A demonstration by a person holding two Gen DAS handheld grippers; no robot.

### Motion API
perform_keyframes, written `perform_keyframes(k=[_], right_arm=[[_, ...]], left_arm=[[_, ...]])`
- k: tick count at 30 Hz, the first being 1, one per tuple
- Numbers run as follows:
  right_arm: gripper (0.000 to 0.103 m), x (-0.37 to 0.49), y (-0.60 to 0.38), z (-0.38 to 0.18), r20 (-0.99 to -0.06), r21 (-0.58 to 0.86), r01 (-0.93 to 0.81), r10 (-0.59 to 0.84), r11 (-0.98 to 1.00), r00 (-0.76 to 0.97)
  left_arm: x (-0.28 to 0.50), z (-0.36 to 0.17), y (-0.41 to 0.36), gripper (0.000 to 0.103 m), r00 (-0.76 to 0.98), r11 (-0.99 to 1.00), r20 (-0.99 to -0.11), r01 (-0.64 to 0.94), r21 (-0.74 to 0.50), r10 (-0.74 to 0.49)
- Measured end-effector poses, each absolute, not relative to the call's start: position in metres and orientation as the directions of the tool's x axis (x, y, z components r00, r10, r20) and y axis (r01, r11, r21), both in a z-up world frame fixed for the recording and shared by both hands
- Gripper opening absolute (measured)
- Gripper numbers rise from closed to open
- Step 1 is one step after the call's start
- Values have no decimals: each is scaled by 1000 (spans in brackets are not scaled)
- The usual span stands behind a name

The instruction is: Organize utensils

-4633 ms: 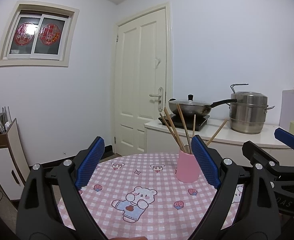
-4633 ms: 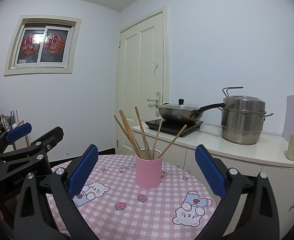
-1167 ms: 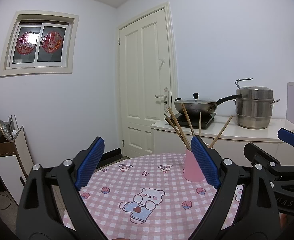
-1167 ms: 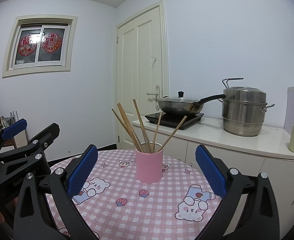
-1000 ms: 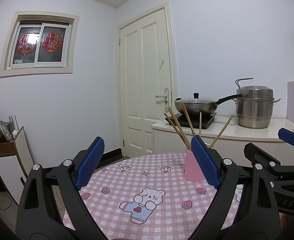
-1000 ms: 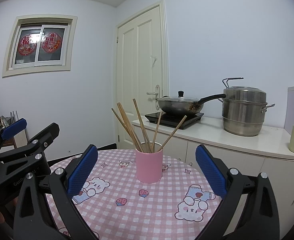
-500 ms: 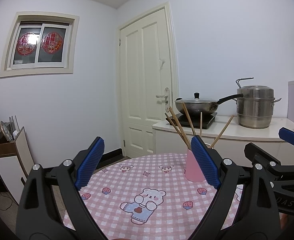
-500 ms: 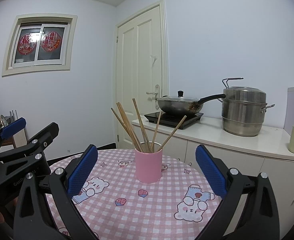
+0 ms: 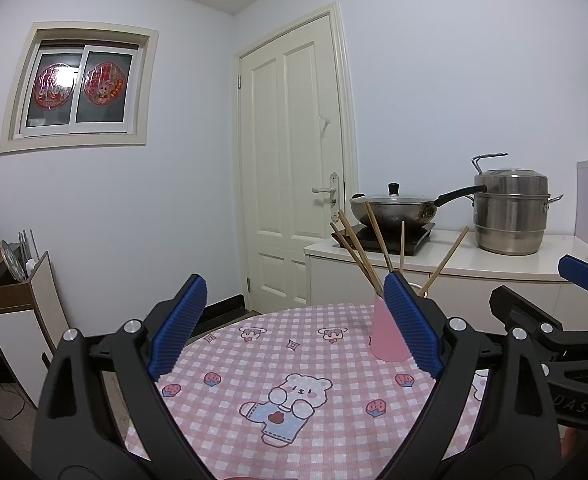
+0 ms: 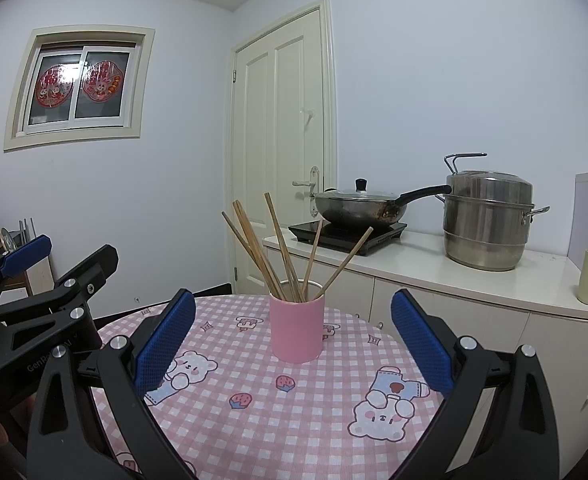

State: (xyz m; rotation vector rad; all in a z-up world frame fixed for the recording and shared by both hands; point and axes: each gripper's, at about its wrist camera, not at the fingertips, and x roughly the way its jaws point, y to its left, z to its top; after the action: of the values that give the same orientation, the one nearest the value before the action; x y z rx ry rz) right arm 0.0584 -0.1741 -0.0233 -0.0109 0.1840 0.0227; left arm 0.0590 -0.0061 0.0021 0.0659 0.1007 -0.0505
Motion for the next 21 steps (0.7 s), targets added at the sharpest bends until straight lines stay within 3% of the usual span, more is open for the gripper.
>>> perform_keyframes(k=[21], right_arm=[[95,61,-174,-29,-199,-2,-24,23,1000,980]], left_arm=[[61,-4,-8,89,993,997,-113,51,64,-44]])
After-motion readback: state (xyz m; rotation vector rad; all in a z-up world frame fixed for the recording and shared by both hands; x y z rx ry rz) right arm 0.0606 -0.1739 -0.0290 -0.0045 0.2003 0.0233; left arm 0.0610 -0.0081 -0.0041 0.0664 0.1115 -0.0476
